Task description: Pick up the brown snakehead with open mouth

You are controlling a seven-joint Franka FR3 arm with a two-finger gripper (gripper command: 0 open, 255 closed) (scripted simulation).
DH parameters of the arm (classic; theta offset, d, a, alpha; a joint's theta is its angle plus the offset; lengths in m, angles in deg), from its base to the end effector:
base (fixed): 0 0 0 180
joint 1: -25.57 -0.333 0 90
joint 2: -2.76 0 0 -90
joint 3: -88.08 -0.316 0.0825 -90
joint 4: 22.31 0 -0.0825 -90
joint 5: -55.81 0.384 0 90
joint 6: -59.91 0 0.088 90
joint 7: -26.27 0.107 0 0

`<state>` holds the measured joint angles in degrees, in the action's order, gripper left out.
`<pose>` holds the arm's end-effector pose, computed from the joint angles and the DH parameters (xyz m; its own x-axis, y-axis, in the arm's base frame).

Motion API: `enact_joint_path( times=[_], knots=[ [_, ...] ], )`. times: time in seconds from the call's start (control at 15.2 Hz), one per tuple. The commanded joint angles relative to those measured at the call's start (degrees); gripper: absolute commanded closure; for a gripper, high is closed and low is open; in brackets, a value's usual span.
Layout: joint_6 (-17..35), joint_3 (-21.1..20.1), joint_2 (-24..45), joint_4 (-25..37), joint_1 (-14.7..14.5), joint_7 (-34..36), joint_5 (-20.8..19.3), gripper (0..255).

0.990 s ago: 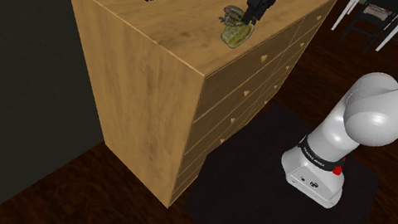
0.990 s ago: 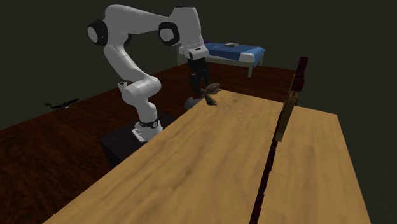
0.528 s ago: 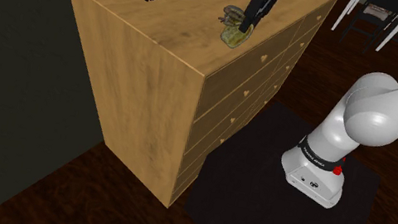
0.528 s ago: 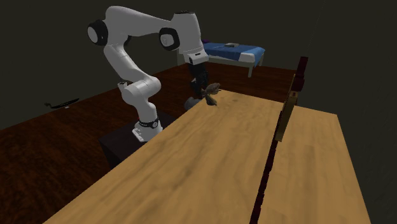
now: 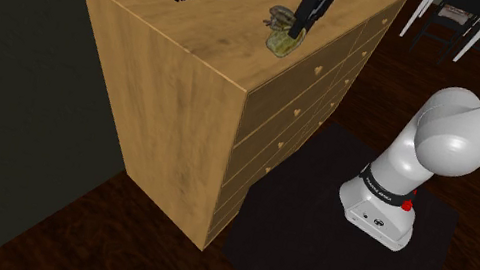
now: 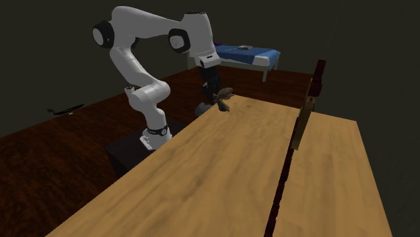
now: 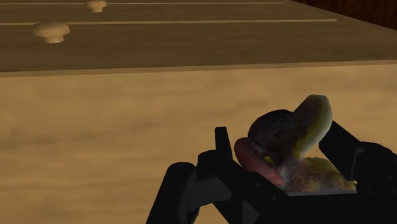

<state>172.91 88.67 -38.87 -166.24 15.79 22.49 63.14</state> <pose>0.3452 0.0637 0.5346 0.9663 0.1734 0.1904 0.1981 -0.9729 -0.1191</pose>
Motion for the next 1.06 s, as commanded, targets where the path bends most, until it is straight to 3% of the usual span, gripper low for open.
enact_joint_path(
  times=[0.0,0.99],
  knots=[
    [-1.25,0.0,-0.03,1.14,-0.01,0.14,-0.06,255],
    [-10.86,0.16,1.3,12.14,0.01,1.24,-0.49,255]
  ],
)
